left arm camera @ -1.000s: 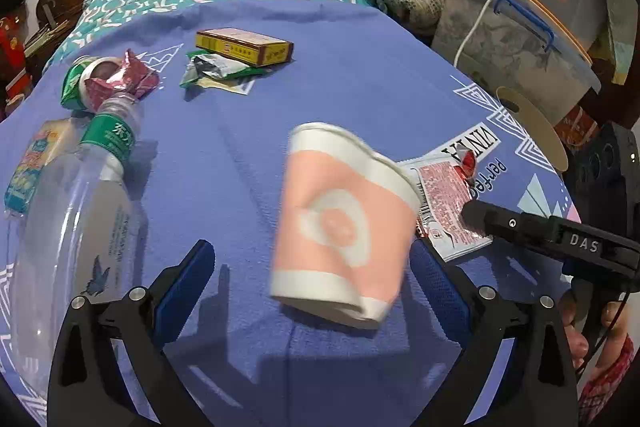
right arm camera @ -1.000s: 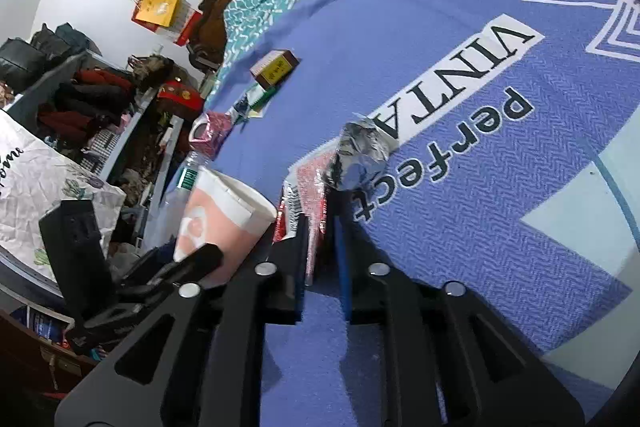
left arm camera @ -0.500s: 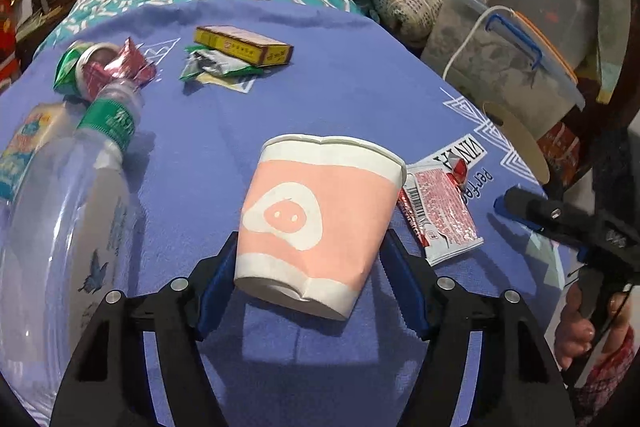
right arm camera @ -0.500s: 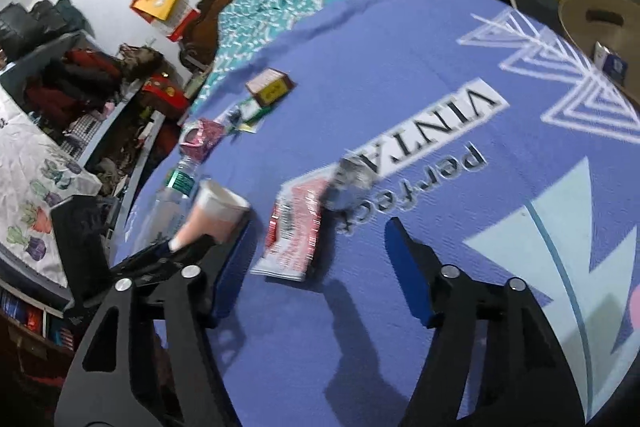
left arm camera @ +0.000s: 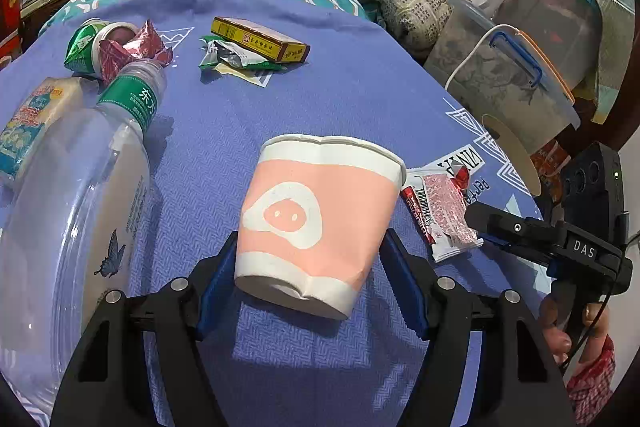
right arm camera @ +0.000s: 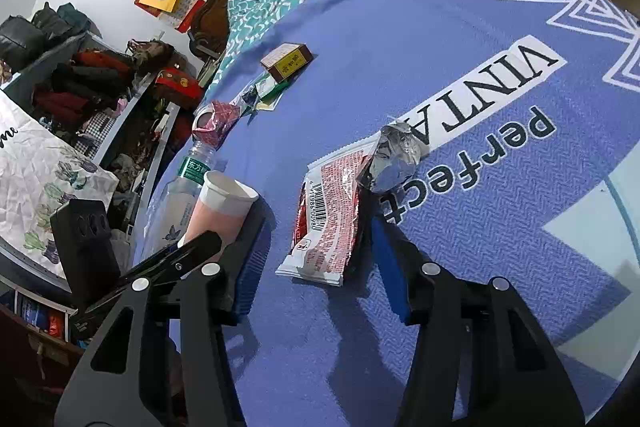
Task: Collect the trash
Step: 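Grasp the pink paper cup with the left gripper, then carry the cup and foil wrapper to the wastebasket with both grippers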
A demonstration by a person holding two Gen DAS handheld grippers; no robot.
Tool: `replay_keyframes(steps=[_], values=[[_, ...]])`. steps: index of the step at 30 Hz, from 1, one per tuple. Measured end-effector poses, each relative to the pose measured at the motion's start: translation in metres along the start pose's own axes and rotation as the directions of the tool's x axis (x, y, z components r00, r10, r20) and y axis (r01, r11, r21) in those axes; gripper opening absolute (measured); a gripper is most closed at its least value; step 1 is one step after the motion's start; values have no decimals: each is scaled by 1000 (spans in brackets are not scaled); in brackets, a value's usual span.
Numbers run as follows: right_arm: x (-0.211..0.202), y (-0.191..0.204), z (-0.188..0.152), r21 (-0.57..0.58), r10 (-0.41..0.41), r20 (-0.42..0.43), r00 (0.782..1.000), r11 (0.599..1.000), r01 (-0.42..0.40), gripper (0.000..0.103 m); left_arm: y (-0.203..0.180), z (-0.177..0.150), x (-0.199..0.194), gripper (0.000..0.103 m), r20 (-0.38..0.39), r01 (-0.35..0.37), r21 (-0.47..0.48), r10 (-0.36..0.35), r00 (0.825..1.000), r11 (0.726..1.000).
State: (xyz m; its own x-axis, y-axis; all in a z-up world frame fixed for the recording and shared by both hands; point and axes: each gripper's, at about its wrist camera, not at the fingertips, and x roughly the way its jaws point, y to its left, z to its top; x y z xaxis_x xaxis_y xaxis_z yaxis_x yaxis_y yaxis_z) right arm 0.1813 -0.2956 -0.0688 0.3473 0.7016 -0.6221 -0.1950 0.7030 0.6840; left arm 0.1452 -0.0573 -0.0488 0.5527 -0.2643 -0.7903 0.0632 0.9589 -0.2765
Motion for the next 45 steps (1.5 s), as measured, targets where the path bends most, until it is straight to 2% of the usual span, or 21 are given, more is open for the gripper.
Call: replay_keyframes(steps=[4,7,8,12,21,29,41,45], values=[[3,-1,1,17,12,2,1000,1000,-12,43,-2,-1,0,66,1,-15,11,15,1000,1000],[11,-1,1,19,27,-9,1000,999,-26,28,-3,-1,0,66,1,-21,15,21,1000,1000],[14,1,0,12,28,-20,999,1000,-28,17,-4,-1,0,66,1,-22,14,22,1000,1000],[21,6,-5,-5,35,-30,999,999,-35,8,-4,0,0,65,1,-18,9,18,1000,1000],[-21,-2,9,-29,16,90,996,999,-14,7,-23,9,0,65,10,28,20,-28,1000,999],[-54,-38,15,33,-8,169,986,999,2,7,-55,25,16,65,-25,93,37,-93,995,995],[-95,-87,14,120,-45,249,968,993,15,7,-105,48,48,65,-60,121,101,-116,991,987],[-111,-104,17,152,-70,276,959,988,28,7,-127,60,62,65,-81,162,134,-153,985,978]])
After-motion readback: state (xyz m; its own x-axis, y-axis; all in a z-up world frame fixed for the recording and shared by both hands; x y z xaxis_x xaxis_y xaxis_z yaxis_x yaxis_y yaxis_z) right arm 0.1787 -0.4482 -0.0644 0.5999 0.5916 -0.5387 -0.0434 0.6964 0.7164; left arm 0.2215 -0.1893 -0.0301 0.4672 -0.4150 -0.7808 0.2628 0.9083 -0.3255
